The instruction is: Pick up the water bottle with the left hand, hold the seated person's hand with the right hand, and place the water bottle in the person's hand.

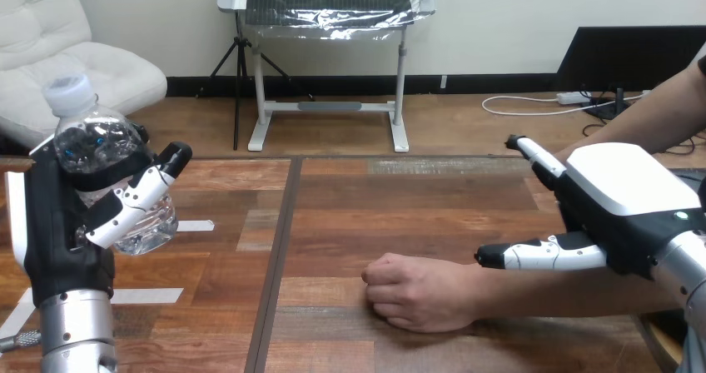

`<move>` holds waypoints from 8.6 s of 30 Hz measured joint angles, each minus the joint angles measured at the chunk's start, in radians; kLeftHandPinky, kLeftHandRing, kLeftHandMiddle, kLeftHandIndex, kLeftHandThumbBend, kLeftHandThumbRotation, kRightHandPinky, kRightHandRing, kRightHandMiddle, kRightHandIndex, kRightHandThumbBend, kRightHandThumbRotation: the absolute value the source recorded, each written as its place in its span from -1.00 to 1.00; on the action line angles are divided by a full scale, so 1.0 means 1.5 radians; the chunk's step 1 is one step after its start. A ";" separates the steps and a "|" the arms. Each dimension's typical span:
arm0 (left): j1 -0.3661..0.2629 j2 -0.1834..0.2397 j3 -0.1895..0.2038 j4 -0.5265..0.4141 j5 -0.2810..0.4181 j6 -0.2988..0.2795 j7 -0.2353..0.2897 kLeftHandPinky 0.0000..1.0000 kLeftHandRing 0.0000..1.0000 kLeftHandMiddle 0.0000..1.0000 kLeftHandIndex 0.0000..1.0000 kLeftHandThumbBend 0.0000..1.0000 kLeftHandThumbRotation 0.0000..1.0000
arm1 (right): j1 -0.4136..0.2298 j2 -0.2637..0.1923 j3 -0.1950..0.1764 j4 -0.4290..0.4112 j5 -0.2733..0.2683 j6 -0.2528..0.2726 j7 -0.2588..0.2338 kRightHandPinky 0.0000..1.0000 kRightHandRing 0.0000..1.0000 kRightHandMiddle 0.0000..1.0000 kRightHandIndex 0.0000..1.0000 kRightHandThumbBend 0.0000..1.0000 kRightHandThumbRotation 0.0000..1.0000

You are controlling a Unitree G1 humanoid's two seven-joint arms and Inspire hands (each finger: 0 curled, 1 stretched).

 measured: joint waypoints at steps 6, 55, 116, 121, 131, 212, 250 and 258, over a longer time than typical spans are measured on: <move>0.000 0.000 0.000 0.000 -0.001 0.000 0.000 -0.54 -0.43 -0.32 -0.21 0.17 -1.00 | 0.000 0.000 0.000 0.000 0.005 -0.003 0.000 -1.00 -0.90 -0.74 0.99 0.92 1.00; 0.004 0.000 0.000 0.000 -0.002 0.000 -0.001 -0.54 -0.43 -0.32 -0.20 0.15 -1.00 | 0.006 -0.005 -0.042 0.061 0.223 -0.112 -0.003 0.53 0.76 0.83 0.85 1.00 0.68; 0.008 -0.005 -0.014 -0.019 0.007 0.014 0.000 -0.56 -0.45 -0.33 -0.22 0.12 -1.00 | -0.114 -0.086 0.015 0.261 0.168 -0.244 0.049 1.00 0.90 0.88 0.85 1.00 0.28; 0.008 -0.005 -0.014 -0.019 0.007 0.014 0.001 -0.56 -0.45 -0.33 -0.22 0.12 -1.00 | -0.133 -0.092 0.028 0.289 0.154 -0.253 0.053 1.00 0.91 0.89 0.86 1.00 0.28; 0.008 -0.005 -0.012 -0.019 0.004 0.014 -0.001 -0.55 -0.44 -0.33 -0.21 0.13 -1.00 | -0.170 -0.106 0.060 0.339 0.131 -0.259 0.081 1.00 0.93 0.92 0.88 1.00 0.29; 0.007 0.000 0.005 -0.018 -0.003 0.000 -0.008 -0.54 -0.43 -0.33 -0.21 0.11 -1.00 | -0.247 -0.102 0.198 0.480 0.011 -0.266 -0.017 0.71 0.75 0.76 0.76 1.00 0.39; -0.001 0.001 0.029 -0.022 -0.054 -0.006 -0.020 -0.56 -0.45 -0.34 -0.22 0.01 -1.00 | -0.213 -0.083 0.194 0.413 0.086 -0.144 0.057 0.97 0.98 0.99 0.97 1.00 0.40; -0.002 0.002 0.032 -0.022 -0.078 -0.010 -0.035 -0.58 -0.47 -0.35 -0.22 -0.02 -1.00 | -0.205 -0.081 0.187 0.390 0.110 -0.110 0.083 0.96 1.00 1.00 1.00 1.00 0.34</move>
